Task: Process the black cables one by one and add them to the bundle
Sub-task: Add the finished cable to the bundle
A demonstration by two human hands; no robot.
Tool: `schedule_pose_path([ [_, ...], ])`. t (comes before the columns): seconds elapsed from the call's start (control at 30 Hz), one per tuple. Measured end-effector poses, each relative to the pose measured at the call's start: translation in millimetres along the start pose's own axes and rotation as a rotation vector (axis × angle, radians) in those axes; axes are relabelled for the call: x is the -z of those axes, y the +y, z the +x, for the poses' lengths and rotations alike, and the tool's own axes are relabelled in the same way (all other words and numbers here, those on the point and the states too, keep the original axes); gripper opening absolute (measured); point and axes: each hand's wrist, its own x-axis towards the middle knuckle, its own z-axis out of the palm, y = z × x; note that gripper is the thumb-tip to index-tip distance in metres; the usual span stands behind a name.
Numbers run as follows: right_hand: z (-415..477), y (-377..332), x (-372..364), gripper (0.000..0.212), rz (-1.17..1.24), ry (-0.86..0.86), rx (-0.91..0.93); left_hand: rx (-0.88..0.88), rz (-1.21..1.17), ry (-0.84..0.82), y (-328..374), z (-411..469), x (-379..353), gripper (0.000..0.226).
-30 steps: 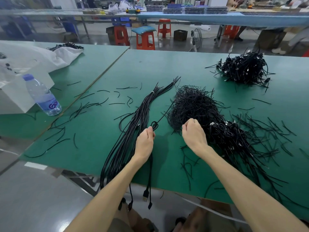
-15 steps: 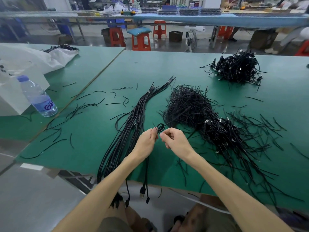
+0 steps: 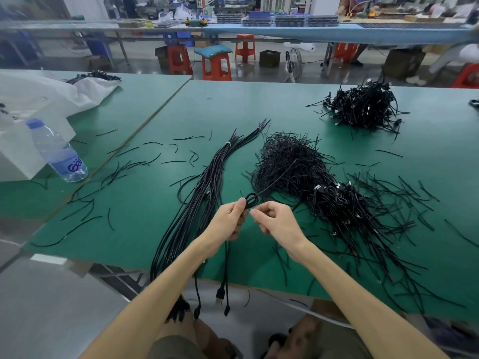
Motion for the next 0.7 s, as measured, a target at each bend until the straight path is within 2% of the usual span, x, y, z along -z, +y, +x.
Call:
schedule_pose_path([
  [0.13, -6, -7, 9, 0.04, 0.155, -0.055, -0.052, 0.094, -0.126, -0.145, 9, -6, 8, 0.043],
  [0.27, -11, -18, 21, 0.058, 0.182, -0.325, -0.005, 0.171, -0.204, -0.404, 21, -13, 19, 0.041],
  [0.37, -15, -22, 26, 0.044, 0.082, -0.416, 0.038, 0.189, -0.131, -0.493, 26, -18, 22, 0.041],
  [0.53, -22, -16, 17, 0.014, -0.079, -0.225, 0.124, 0.186, -0.127, -0.47, 25, -22, 20, 0.041],
  [0.6, -24, -13, 14, 0.014, -0.181, -0.115, 0.171, 0.18, -0.176, -0.453, 24, -22, 18, 0.041],
  [0.7, -27, -11, 8, 0.026, -0.275, -0.017, 0.27, 0.193, -0.206, -0.408, 23, -23, 14, 0.041],
])
